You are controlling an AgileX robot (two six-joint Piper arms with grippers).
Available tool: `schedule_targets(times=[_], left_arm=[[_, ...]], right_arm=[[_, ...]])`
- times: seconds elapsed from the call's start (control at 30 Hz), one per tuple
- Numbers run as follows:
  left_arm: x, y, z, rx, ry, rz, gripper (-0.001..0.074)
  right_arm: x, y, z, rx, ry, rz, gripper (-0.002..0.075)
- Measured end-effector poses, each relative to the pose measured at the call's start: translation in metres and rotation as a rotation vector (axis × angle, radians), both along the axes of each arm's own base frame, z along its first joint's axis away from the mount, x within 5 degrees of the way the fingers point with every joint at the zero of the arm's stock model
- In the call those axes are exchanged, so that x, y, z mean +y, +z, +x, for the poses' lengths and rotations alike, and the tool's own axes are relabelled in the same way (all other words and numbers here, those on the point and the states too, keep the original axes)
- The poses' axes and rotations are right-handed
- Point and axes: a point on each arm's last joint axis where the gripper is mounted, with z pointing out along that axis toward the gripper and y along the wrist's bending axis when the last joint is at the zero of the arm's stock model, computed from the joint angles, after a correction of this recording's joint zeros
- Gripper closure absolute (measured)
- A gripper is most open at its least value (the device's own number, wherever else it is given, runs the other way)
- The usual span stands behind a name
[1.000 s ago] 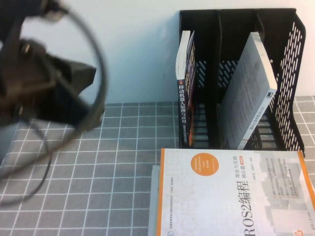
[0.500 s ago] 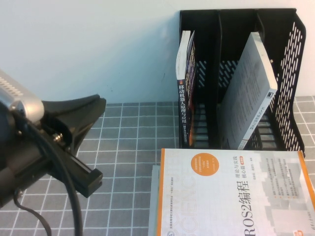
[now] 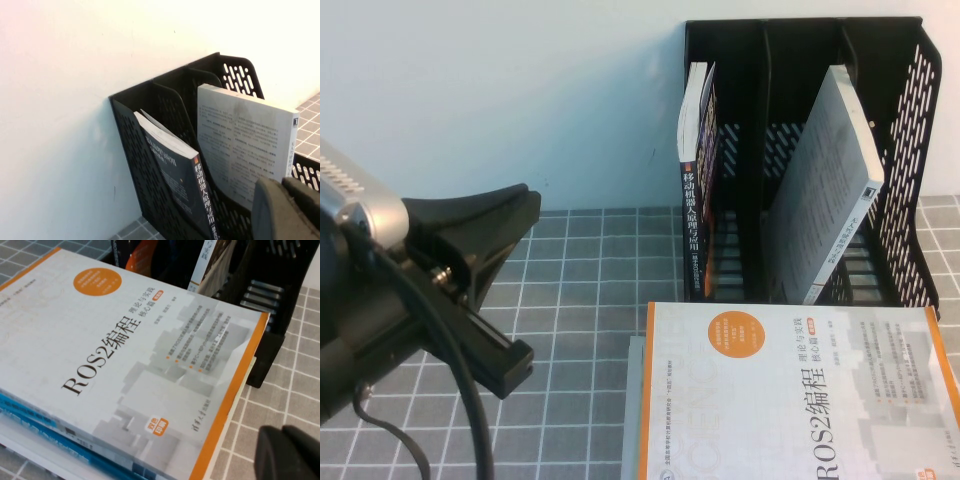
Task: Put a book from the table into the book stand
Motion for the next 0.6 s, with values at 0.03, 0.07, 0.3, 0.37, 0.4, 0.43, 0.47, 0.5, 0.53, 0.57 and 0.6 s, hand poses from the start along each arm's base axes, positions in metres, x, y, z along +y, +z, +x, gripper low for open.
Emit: schedule_targets(times=[0.03,0.07,0.3,0.37,0.4,0.43,0.47,0.5,0.53,0.57,0.6], left_arm=[[0.0,-0.001,0.0,0.002,0.0,0.002,0.0737],[0.0,-0.001,0.0,0.002,0.0,0.002,0.0737],[0.0,-0.001,0.0,0.002,0.0,0.002,0.0736],[0.0,-0.001,0.0,0.002,0.0,0.002,0.0736],[0.0,-0.002,0.0,0.01,0.004,0.007,0.0736],[0.002,-0.002,-0.001,0.018,0.012,0.014,0.0737],[0.006,-0.004,-0.003,0.038,0.03,0.03,0.0737],[0.013,-0.006,-0.006,0.066,0.061,0.051,0.0737],[0.02,-0.01,-0.008,0.098,0.099,0.068,0.0737],[0.031,-0.017,-0.013,0.147,0.148,0.084,0.0737],[0.041,-0.026,-0.019,0.205,0.194,0.082,0.0737]], right_arm=[[0.0,0.0,0.0,0.0,0.0,0.0,0.0729],[0.0,0.0,0.0,0.0,0.0,0.0,0.0729],[0.0,0.0,0.0,0.0,0.0,0.001,0.0729],[0.0,0.0,0.0,0.0,0.0,0.001,0.0729],[0.0,0.0,0.0,0.0,0.0,0.001,0.0729],[0.0,0.0,0.0,0.0,0.0,0.001,0.0729],[0.0,0.0,0.0,0.0,0.0,0.002,0.0729],[0.0,0.0,0.0,0.0,0.0,0.002,0.0729],[0.0,0.0,0.0,0.0,0.001,0.004,0.0729],[0.0,0.0,0.0,0.0,0.001,0.004,0.0729],[0.0,0.0,0.0,0.0,0.001,0.004,0.0729]])
